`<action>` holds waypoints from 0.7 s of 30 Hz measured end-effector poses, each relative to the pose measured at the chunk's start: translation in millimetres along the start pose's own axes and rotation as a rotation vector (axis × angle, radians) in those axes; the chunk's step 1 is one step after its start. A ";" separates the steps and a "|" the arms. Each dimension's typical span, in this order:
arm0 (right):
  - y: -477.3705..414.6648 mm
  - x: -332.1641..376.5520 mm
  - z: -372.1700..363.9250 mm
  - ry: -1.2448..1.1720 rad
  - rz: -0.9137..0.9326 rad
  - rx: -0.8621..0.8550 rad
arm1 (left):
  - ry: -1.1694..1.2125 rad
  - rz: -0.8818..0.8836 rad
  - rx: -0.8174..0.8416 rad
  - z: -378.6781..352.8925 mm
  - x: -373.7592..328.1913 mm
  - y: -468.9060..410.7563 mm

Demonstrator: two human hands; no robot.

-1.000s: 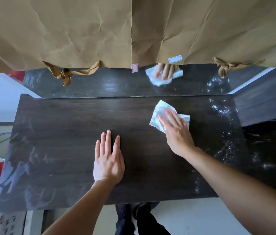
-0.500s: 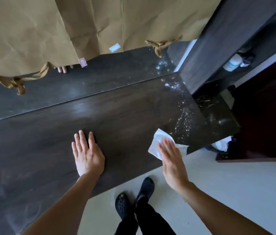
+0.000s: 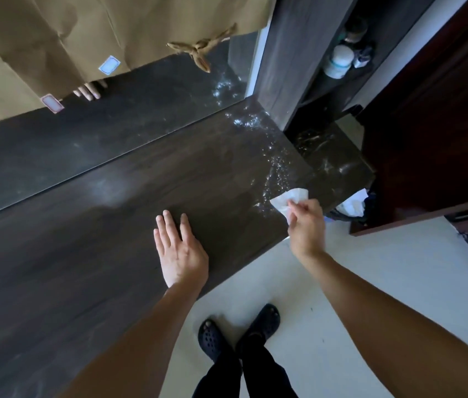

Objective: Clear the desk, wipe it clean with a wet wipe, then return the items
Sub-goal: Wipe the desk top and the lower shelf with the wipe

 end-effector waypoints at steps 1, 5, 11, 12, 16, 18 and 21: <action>16.4 9.6 -8.5 -0.038 0.027 0.058 | -0.020 0.000 0.009 -2.2 -1.0 -0.5; 64.6 26.9 -28.9 -0.018 0.354 0.278 | -0.067 -0.005 0.020 -5.7 -2.0 -1.7; -57.1 -11.7 9.4 0.236 0.109 -0.005 | -0.090 0.005 0.025 -8.3 -2.3 -4.6; -59.1 -4.2 9.9 0.266 0.118 0.002 | -0.097 0.002 0.021 -7.5 -2.6 -4.4; 10.3 15.8 -15.1 0.146 0.432 0.165 | -0.121 -0.004 0.037 -5.5 -3.5 -6.1; 29.7 3.2 -15.3 0.195 0.580 0.256 | -0.125 -0.007 0.037 -5.0 -3.8 -8.5; -18.8 -16.6 0.2 0.229 0.486 0.213 | -0.138 -0.016 0.039 -5.8 -3.4 -9.1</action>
Point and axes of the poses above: each hand's wrist, its own y-axis away from the middle knuckle, its own z-axis out of the back of the hand, x = y × z, the point moved 4 cm from there along -y, towards the middle knuckle, and after that the axes turned 13 degrees about -z, right-handed, at the moved point
